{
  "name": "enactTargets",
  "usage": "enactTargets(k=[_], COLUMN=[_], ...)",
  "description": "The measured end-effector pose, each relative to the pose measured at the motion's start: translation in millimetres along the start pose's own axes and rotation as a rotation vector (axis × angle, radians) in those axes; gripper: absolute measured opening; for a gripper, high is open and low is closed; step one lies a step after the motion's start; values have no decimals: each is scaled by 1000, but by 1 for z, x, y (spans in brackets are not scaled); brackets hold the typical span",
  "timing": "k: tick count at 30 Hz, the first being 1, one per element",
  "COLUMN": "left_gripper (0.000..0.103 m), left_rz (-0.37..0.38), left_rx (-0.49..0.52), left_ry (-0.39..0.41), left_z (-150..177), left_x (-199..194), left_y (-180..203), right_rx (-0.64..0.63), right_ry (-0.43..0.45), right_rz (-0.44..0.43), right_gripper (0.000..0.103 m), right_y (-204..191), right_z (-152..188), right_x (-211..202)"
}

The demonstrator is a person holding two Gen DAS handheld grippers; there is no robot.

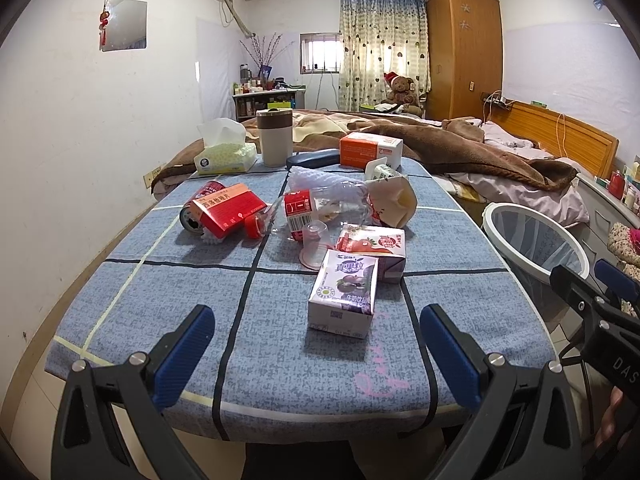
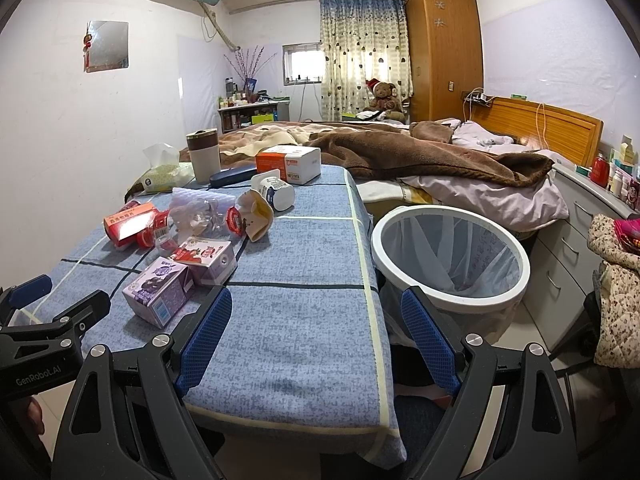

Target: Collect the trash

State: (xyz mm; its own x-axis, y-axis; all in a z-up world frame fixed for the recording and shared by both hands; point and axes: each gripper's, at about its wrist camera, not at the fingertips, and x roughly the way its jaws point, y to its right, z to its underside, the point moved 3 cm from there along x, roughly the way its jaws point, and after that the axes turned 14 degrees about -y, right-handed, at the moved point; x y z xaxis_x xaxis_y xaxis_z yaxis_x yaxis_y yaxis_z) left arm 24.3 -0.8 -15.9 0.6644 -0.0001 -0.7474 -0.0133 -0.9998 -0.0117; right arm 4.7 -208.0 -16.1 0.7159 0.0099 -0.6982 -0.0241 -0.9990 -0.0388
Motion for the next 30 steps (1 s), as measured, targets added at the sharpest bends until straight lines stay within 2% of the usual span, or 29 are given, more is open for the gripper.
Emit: enactTargets(k=[14,17,21,26,30], left_gripper=[103,103,103,103,98], left_rz=[19,38,111,121,123], left_rx=[18,31,43,74,77], left_ry=[-43,-86,-113,-144,-172], left_z=[-3,-5,-9,-17,-23], left_x=[18,32,47,65,77], left_y=[2,4,7,15,18], right_rx=[-5,-19,-43,-48,-92], right_ry=[-4,6,-3,-14,-36], right_rz=[5,2,-13,-65,-77], right_gripper=[89,89,89,89,89], right_y=[4,5,6,6,-5], right_z=[-5,-14,-30,-52,-67], right_x=[7,16,34,57,77])
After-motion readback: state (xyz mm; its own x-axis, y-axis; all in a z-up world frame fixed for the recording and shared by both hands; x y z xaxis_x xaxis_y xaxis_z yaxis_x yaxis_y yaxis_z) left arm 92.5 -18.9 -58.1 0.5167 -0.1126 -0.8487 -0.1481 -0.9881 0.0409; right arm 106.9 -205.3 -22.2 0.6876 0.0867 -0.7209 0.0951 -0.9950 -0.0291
